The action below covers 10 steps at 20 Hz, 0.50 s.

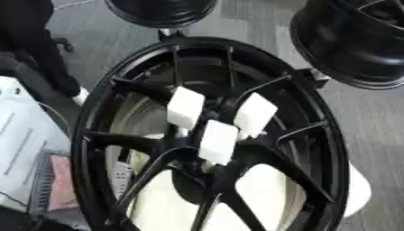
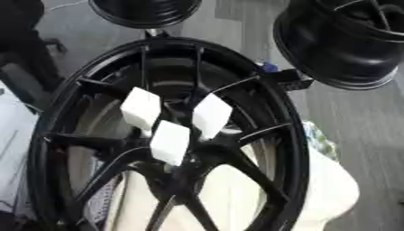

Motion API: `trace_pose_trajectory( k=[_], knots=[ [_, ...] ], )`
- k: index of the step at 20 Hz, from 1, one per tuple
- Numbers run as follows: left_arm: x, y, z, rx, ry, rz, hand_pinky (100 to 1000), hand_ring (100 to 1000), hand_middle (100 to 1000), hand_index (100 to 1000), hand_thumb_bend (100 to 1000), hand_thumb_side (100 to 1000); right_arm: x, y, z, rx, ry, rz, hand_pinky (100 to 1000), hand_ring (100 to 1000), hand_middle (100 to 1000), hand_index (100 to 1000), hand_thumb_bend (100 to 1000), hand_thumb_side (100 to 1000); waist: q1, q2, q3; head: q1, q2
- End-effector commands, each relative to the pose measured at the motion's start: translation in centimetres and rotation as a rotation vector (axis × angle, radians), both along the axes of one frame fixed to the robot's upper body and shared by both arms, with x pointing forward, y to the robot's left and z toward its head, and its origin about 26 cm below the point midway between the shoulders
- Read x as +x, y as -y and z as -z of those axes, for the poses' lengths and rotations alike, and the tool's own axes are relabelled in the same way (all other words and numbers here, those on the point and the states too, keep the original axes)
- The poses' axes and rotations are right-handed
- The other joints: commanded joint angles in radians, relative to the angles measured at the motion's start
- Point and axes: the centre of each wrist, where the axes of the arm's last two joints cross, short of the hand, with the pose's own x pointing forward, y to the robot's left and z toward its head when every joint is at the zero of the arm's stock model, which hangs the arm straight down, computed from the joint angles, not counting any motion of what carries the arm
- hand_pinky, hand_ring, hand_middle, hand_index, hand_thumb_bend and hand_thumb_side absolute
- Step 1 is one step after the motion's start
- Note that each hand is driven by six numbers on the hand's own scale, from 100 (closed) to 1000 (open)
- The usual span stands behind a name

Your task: Pull the pin out of the wheel hub.

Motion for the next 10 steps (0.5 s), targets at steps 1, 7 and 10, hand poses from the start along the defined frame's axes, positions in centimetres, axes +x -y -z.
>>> trace_pose_trajectory(
  k=[1,7,10],
  knots=[
    [-0.1,0.1,-0.9,0.009,0.03,0.014,784,623,620,799,100,723,-0.3,-1.3,-3.7,-0.129,0.082,-0.058,771,711,678,775,321,238,0.004,-0.02,-0.003,-0.005,-0.011],
    [0.0,0.2,-1.0,0.01,0.033,0.022,784,624,620,799,100,721,1.4,-5.9,-5.3,-0.288,0.124,-0.274,779,697,659,763,266,212,0.006,-0.019,0.001,-0.011,-0.009],
    [0.0,0.2,-1.0,0.008,0.036,0.024,785,624,620,799,100,719,2.0,-8.1,-5.3,-0.321,0.173,-0.385,780,694,659,762,231,201,0.009,-0.019,-0.002,-0.011,-0.009]
  ],
)
